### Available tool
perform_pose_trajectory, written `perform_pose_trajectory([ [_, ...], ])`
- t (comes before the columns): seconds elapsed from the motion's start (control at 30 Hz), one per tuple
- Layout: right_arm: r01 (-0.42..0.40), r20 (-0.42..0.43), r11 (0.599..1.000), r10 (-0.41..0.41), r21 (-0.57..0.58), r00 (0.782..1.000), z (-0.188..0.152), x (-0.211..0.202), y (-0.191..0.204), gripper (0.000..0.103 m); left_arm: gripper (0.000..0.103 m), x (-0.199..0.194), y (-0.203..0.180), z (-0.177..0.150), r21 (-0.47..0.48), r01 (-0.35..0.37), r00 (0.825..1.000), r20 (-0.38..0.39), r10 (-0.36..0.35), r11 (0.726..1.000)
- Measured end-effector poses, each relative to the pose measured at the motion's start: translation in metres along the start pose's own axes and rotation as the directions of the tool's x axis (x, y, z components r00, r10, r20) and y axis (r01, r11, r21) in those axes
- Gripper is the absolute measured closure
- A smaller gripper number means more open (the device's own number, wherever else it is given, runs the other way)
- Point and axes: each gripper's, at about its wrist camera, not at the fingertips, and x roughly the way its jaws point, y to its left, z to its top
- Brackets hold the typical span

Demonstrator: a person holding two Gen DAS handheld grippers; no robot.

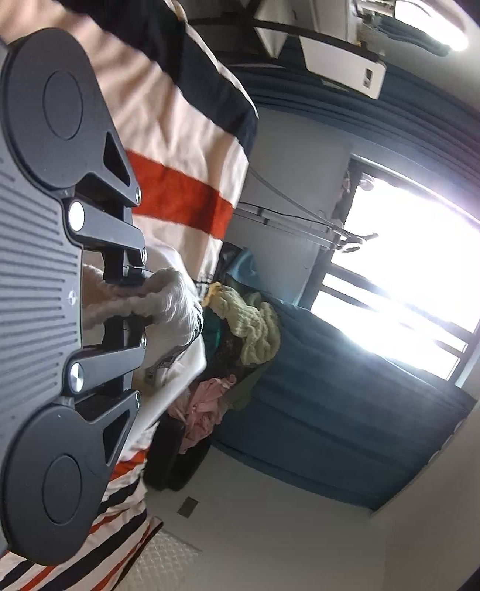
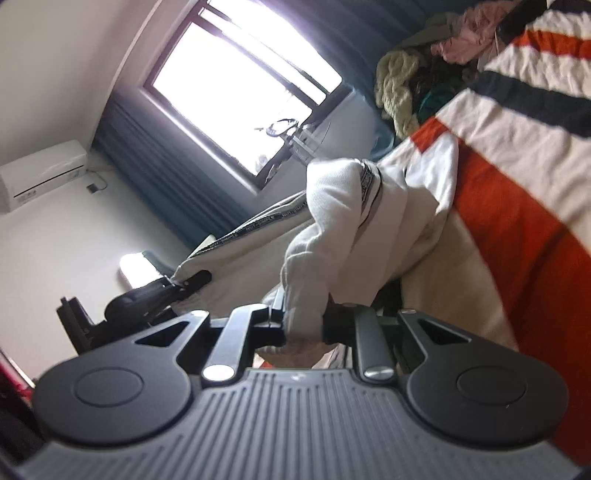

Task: Fold clothes
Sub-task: 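Lift the sweatpants off the bed with both tools, letting them hang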

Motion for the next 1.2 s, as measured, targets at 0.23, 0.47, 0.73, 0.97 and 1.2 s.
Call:
perform_pose_trajectory([
  [0.23,0.08,-0.206,0.996,-0.069,0.044,0.976,-0.037,0.002,-0.004,0.081,0.089,-0.03,0.044,-0.025,-0.088,-0.059,0.988,-0.15,0.045,0.994],
  [0.47,0.136,-0.228,0.99,-0.125,0.035,0.966,-0.041,0.005,-0.006,0.066,0.08,-0.014,0.063,-0.033,-0.095,-0.117,0.959,-0.269,0.087,0.989],
  [0.73,0.152,-0.179,0.976,-0.124,0.155,0.976,-0.034,-0.001,-0.027,0.034,0.047,0.0,0.076,-0.038,-0.153,-0.166,0.933,-0.344,0.105,0.974],
  [0.97,0.15,-0.186,0.972,-0.116,0.18,0.976,-0.034,0.01,-0.036,0.036,0.04,0.018,0.088,-0.045,-0.171,-0.185,0.918,-0.382,0.108,0.968],
  [1.2,0.182,-0.26,0.977,-0.148,0.114,0.954,-0.051,0.027,-0.042,0.066,0.067,0.039,0.087,-0.053,-0.079,-0.204,0.924,-0.344,0.166,0.976],
])
